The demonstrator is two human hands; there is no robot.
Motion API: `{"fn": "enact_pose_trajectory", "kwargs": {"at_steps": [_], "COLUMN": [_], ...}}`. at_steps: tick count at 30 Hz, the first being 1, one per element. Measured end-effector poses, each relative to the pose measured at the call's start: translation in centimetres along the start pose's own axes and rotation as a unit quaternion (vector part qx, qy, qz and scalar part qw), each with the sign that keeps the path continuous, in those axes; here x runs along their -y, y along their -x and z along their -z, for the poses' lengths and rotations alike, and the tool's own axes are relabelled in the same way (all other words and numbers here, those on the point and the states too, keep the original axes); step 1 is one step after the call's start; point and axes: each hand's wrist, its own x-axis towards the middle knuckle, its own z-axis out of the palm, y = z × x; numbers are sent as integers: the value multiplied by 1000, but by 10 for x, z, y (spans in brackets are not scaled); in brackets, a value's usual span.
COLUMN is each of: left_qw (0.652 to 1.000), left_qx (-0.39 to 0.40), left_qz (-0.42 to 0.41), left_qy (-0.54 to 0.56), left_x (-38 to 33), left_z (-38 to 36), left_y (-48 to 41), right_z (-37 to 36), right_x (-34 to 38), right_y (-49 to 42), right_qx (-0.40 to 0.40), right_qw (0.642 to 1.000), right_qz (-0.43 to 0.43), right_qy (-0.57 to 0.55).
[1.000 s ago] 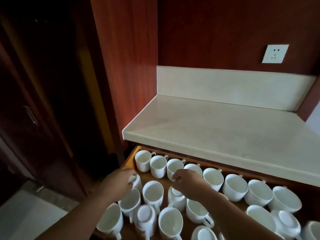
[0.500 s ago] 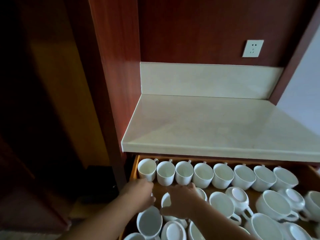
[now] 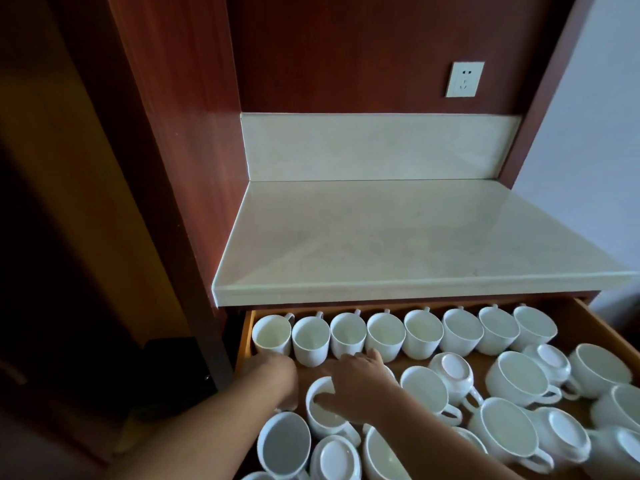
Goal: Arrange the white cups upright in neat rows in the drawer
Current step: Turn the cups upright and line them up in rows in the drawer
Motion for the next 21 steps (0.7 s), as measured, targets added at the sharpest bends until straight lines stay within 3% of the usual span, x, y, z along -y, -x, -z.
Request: {"fn": "enact_pose_trajectory", "kwargs": {"at_steps": [9, 12, 14, 16, 17, 19, 20, 21], "left_qw": [993, 979, 950, 894, 840, 695, 637, 601], "left_qx": [-112, -135, -166, -189, -182, -142, -125, -115], "left_qz": [-17, 13, 23, 23, 12, -16, -28, -41], "left_qy": [39, 153, 263, 406, 511, 704, 760, 790], "left_x": [15, 33, 48, 59, 61, 56, 51, 46], "left_z": [35, 57, 66, 64, 61, 55, 51, 47], "left_y": [44, 68, 80, 86, 87, 87, 87, 88], "right_z": [33, 45, 55, 62, 65, 66, 66, 66], "right_x": [-14, -15, -9, -2, 1, 5, 7, 10], "right_y": [-8, -20, -20, -18, -16, -16, -17, -18], "right_qx": [-6, 13, 19, 55, 79, 108, 107, 94], "right_qw": [987, 979, 940, 862, 825, 767, 740, 713], "right_qz": [-40, -37, -88, -135, -147, -147, -143, -139], "right_qy": [-157, -199, -328, -485, -540, -615, -649, -681]}}
